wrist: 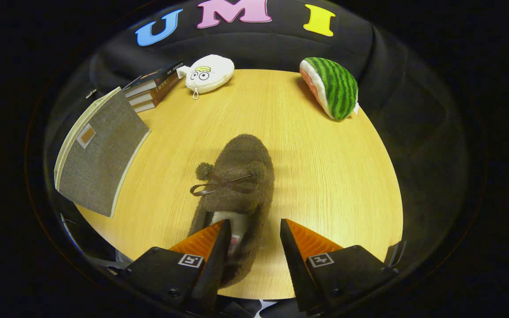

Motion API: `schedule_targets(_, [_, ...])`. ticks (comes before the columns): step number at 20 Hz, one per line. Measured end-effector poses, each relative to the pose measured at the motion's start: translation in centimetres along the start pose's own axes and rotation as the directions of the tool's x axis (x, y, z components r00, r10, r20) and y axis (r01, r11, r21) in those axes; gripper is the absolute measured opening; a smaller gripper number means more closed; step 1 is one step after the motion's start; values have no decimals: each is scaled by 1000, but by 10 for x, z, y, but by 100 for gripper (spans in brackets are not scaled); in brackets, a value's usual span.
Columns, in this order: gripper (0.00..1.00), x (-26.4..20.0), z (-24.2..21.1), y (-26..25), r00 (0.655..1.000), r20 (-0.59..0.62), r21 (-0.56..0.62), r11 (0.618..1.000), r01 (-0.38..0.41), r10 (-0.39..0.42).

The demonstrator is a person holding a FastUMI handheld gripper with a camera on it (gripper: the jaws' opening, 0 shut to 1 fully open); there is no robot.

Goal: Open the storage box then place both shoes into the box .Put the left shoe in first, then the right shoe, with the right side of both shoes facing outward in a uniform manner.

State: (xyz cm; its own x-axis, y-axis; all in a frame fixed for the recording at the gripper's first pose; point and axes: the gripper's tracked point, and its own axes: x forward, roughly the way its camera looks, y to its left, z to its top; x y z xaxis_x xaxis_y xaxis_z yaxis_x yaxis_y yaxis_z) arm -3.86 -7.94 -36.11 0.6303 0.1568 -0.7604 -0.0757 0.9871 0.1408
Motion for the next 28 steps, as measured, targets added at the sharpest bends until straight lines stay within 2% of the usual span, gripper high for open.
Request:
schedule_targets(2, [70, 6, 6, 4, 1000, 10, 0, 1000, -15, 15])
schedule_targets(3, [64, 12, 9, 4, 1000, 16, 7, 1000, -17, 17])
schedule_targets(5, [39, 18, 11, -3, 1000, 20, 28, 1000, 8, -8])
schedule_targets(6, [33, 17, 14, -9, 999, 30, 50, 999, 22, -23])
schedule_targets(7, [9, 15, 16, -10, 999, 39, 85, 996, 8, -11])
schedule_targets(9, [5, 12, 14, -5, 999, 33, 126, 992, -25, 21])
schedule_targets(14, [5, -14, 24, -9, 997, 71, 147, 989, -10, -1])
schedule_targets(21, [5, -87, 92, -6, 978, 193, 253, 967, 33, -83])
schedule_targets(24, [5, -121, 127, 25, 970, 236, 248, 969, 1, -61])
schedule_targets(28, [5, -149, 159, 85, 974, 228, 210, 977, -44, -5])
